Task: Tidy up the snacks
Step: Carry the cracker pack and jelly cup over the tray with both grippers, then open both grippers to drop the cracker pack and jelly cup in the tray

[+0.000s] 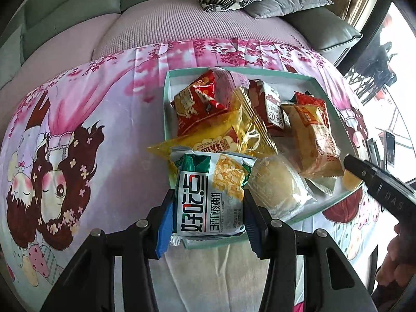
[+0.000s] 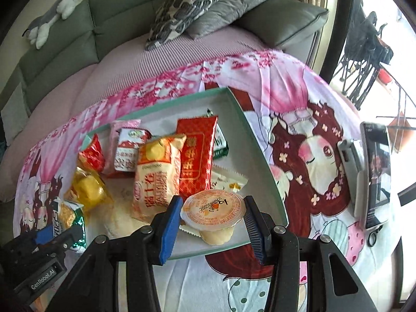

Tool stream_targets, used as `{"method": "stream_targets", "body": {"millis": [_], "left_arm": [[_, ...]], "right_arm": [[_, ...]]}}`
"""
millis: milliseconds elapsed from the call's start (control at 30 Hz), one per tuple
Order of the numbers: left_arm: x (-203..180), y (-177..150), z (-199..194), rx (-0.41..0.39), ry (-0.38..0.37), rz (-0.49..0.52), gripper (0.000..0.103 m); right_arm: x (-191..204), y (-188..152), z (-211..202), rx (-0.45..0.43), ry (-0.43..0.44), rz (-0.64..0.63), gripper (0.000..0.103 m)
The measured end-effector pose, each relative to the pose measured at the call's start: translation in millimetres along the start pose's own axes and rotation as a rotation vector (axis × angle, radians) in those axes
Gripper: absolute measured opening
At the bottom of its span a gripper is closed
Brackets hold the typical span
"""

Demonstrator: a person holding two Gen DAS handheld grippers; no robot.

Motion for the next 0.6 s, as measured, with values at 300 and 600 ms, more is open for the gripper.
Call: {"method": "stream_targets", "body": {"millis": [300, 600], "left_arm": [[-4.5, 5.0, 20.4, 0.017, 0.016, 0.006, 0.05], [-1.7, 4.1, 23.7, 0.027, -0.021, -0.003, 0.055]], "right_arm": [[0.5, -4.6, 12.6, 0.027, 0.006, 0.001, 0.05], [-0.5, -7.0, 16.8, 0.042, -0.006, 0.003, 0.051]]}}
Point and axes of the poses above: each gripper's, at about its wrist camera, not at the fingertips, and z roughly the way its jaws point, x to its left, y to its top, the point moved 8 cm from there along z, roughly the way its jaws point, and after that the axes turned 9 degrees about y, right-handed, at the moved point
